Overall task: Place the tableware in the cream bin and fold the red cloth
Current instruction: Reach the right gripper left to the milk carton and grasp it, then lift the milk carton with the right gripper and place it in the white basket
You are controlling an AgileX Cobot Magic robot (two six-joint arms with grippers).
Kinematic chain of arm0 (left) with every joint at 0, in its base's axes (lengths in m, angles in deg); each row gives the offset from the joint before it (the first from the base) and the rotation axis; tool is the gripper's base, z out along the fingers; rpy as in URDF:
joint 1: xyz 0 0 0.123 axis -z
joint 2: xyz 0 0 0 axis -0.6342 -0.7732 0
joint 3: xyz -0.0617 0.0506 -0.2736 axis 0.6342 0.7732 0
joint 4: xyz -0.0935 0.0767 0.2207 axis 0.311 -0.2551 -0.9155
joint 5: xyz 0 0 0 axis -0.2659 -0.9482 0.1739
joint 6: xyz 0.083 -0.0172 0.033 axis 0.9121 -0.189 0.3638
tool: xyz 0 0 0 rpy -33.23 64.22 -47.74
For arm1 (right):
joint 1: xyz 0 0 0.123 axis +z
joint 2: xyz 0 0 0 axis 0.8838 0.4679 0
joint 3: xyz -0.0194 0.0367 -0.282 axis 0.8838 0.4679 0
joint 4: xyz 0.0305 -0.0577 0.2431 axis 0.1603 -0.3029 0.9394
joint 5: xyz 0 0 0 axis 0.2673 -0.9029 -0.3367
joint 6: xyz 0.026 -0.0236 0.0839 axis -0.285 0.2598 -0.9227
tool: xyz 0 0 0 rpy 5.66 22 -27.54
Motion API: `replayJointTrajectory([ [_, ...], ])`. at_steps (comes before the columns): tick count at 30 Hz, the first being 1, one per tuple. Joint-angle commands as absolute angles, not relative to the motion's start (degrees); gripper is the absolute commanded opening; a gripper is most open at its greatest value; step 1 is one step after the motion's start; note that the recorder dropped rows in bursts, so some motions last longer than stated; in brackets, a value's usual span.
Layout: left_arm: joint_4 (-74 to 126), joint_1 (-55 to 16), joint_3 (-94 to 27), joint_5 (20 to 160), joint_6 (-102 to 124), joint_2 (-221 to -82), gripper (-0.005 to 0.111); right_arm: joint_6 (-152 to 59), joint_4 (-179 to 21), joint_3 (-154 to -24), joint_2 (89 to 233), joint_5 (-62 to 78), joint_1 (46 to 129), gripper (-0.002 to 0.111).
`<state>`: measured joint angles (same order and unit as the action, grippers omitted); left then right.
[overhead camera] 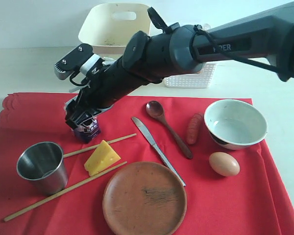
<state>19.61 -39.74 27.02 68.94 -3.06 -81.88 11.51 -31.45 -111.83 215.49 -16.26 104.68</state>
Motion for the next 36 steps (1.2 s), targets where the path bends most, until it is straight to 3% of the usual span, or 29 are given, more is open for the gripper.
replayJointTrajectory([
  [1, 19.7, -39.3, 27.2, 69.3, -3.0, -81.5, 0.000, 11.3, -31.3, -112.2, 215.4, -16.1, 104.7, 0.035],
  [7, 19.7, -39.3, 27.2, 69.3, -3.0, -81.5, 0.000, 10.2, -31.3, -112.2, 215.3, -16.9, 104.7, 0.001],
  [21, 19.7, -39.3, 27.2, 69.3, -3.0, -81.5, 0.000, 9.6, -34.4, -112.2, 203.2, -17.2, 103.8, 0.000],
  [36, 19.7, -39.3, 27.2, 69.3, -3.0, -81.5, 0.000, 5.1, -34.9, -112.2, 193.2, -14.4, 84.9, 0.000],
])
